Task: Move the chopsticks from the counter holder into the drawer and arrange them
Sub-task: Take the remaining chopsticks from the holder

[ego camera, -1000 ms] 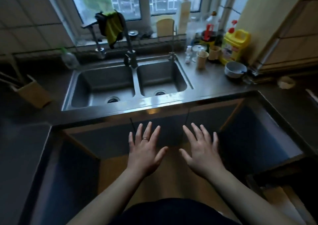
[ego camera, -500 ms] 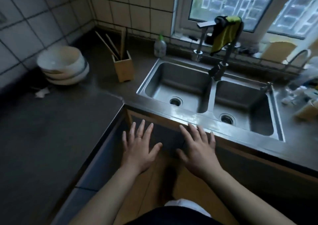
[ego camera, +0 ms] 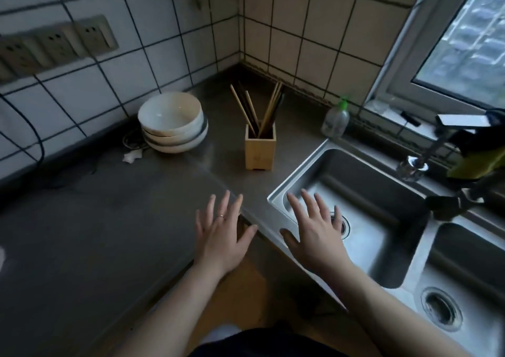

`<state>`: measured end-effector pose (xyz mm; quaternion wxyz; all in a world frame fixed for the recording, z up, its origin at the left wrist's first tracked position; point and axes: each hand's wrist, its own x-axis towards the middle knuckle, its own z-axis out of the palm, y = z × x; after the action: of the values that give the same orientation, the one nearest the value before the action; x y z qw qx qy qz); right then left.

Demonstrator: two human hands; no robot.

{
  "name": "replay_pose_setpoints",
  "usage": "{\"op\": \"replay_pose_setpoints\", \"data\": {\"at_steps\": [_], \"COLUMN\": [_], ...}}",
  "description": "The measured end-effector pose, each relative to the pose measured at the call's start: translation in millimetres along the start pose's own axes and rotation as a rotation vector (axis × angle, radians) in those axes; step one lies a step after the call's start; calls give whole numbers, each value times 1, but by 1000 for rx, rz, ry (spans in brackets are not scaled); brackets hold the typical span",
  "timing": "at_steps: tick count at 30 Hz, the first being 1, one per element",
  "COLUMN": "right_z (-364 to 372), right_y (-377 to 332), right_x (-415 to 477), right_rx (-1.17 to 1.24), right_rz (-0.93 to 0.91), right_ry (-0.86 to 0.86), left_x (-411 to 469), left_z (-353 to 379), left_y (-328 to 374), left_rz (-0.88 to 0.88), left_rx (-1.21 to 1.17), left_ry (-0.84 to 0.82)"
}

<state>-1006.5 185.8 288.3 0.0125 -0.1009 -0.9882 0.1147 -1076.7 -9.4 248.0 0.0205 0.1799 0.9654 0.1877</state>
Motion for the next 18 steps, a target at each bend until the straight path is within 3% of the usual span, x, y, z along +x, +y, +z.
{"op": "replay_pose_setpoints", "data": {"at_steps": [7,18], "right_z": [-12,-20], "right_y": [6,3], "right_x": [91,207], "right_rx": [20,150], "right_rz": [1,139], "right_ry": [50,106], "left_x": [84,251], "left_z": [-7,-7], "left_y": [-10,-20], "left_rz": [-70,-237], "left_rx": [-157,-782], "left_ry": [-5,-147]}}
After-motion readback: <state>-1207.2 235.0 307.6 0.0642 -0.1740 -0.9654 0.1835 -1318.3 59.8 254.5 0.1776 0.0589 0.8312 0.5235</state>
